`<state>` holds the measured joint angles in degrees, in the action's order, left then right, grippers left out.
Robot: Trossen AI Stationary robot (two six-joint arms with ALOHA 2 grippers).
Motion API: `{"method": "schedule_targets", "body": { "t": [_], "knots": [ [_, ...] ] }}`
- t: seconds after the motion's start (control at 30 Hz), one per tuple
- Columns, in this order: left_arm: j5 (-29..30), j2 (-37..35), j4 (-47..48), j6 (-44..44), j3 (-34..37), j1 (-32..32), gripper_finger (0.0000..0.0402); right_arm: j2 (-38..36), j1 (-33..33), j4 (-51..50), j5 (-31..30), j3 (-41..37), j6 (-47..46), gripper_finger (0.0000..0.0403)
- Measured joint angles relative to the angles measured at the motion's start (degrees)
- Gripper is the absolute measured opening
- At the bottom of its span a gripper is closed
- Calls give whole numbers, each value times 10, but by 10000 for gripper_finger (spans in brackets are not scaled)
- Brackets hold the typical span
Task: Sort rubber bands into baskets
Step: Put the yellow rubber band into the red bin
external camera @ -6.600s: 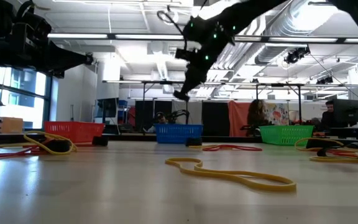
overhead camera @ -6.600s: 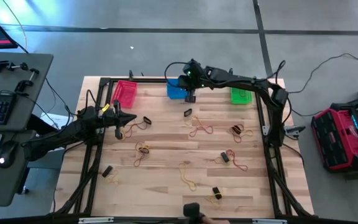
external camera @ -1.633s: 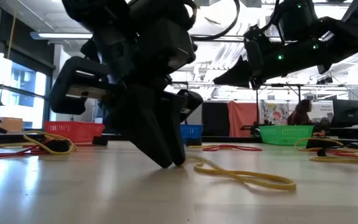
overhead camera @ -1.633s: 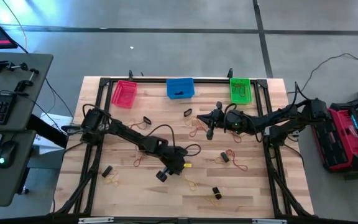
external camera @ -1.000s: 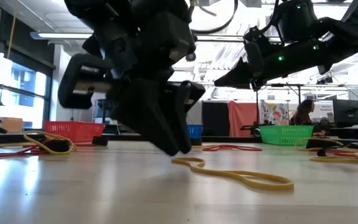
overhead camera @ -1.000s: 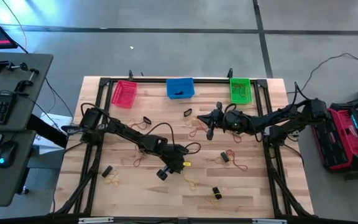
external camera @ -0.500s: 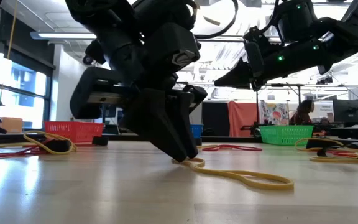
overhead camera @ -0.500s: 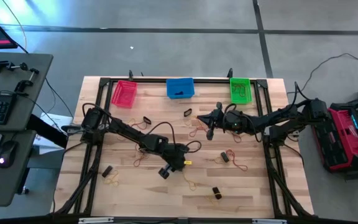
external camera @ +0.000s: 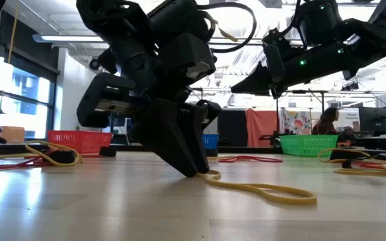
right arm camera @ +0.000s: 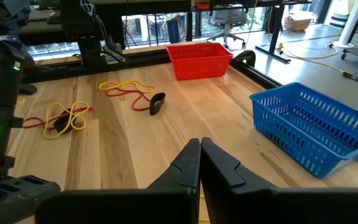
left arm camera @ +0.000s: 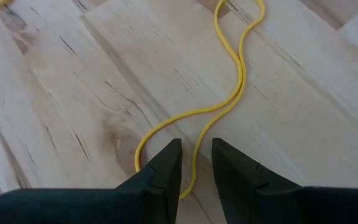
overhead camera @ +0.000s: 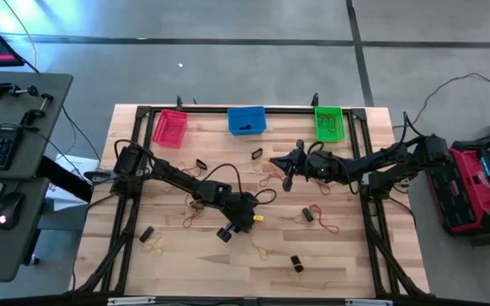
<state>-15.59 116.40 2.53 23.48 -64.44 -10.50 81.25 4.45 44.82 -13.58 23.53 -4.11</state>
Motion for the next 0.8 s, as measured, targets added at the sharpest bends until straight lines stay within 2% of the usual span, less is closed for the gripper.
{"method": "schedule_targets", "body": {
  "t": [0.13, 0.33, 0.57, 0.8],
  "knots": [
    [0, 3, 1, -3, 0, 0, 65, 0, 0, 0, 0, 0, 0, 0],
    [1, 4, 5, -2, 0, 0, 7, 0, 0, 0, 0, 0, 0, 0],
    [5, -18, 41, 2, 2, -1, 1, 0, 0, -1, 0, 0, 1, 0],
    [65, -98, 69, -7, 2, 2, 0, 0, 0, -5, 0, 0, 2, 0]
  ]
}}
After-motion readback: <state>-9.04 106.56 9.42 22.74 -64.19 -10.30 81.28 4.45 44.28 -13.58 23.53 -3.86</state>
